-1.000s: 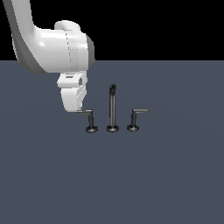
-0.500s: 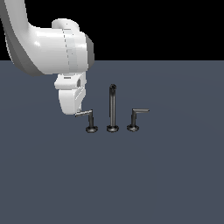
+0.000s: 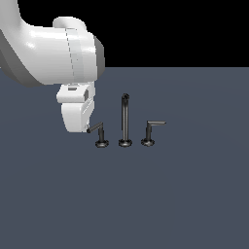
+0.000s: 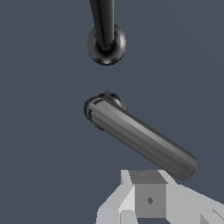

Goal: Turn on the faucet by rotating a designated handle.

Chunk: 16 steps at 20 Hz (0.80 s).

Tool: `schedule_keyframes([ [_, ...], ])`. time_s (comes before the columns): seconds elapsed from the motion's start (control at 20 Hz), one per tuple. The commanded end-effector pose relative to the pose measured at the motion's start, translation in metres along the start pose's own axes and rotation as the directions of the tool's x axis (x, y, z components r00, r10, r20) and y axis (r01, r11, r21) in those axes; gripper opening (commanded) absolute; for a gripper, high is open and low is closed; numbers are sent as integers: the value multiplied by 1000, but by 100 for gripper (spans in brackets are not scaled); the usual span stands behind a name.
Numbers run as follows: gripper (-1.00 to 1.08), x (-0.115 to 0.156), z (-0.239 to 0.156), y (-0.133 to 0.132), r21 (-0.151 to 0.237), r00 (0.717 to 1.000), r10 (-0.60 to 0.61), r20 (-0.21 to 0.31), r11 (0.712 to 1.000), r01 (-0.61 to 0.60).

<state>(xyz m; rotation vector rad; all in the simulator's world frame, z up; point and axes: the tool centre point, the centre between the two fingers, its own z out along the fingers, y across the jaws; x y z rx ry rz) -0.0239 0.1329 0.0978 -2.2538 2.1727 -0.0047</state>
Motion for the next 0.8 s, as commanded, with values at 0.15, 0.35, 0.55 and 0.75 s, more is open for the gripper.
schedule_keyframes([
  [0.15, -100, 7, 0, 7, -3, 1000, 0, -1, 1000, 0],
  [0.35, -100, 21, 0, 16, -5, 1000, 0, -3, 1000, 0],
  [0.55, -100, 34, -1, 25, -8, 1000, 0, -4, 1000, 0],
  [0.75, -100, 45, -1, 32, -10, 1000, 0, -5, 1000, 0],
])
